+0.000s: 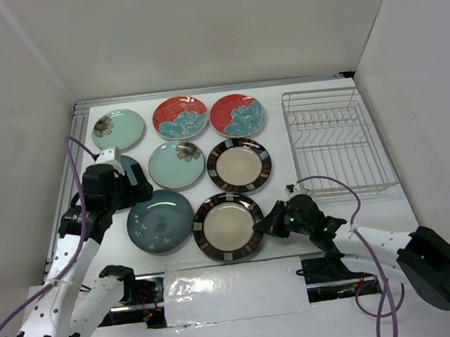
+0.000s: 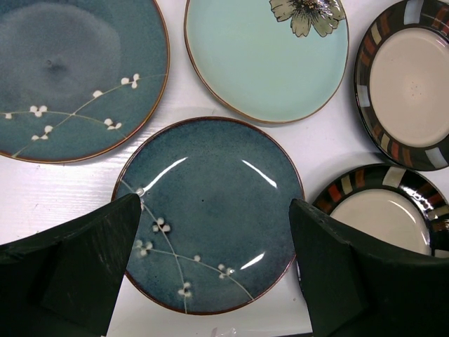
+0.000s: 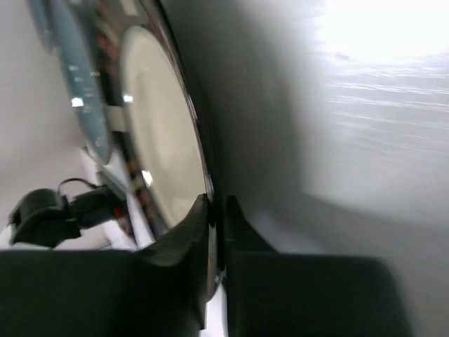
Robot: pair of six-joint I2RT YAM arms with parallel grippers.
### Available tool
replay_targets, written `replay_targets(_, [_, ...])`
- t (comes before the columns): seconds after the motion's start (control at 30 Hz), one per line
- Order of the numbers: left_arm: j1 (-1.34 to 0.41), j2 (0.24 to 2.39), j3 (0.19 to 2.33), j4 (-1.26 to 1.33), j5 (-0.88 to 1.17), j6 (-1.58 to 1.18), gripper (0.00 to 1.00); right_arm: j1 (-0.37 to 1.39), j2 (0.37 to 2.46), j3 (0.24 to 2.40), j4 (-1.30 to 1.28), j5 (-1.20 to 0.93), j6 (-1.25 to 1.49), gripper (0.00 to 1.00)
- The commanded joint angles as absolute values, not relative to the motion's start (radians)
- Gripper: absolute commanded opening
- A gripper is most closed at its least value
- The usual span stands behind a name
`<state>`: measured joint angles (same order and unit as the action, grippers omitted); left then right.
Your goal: Load the plates into the dish rack
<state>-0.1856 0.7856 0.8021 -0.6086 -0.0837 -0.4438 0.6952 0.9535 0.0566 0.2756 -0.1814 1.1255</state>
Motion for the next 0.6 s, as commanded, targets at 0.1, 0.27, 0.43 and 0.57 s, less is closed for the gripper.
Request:
replay_targets(0.1, [-0.186,0.773,0.808,-0.583,-0.074,-0.43,1.0,0.698,0.818,0.182,-0.108,-0.106,0.967,0.0])
replay_targets(0.27, [-0.186,0.773,0.808,-0.583,-0.074,-0.43,1.0,0.707,0.735,0.372,-0.38,-0.072,0.862,0.0])
replay_targets(0.43, [-0.186,0.773,0.808,-0.583,-0.074,-0.43,1.0,0.727,0.775,0.665,-0.569,-0.035,0.743,0.0])
replay_targets(0.57, [-0.186,0.773,0.808,-0.583,-0.074,-0.43,1.0,0.761,0.86,0.915,-0.661,0.04,0.657,0.0])
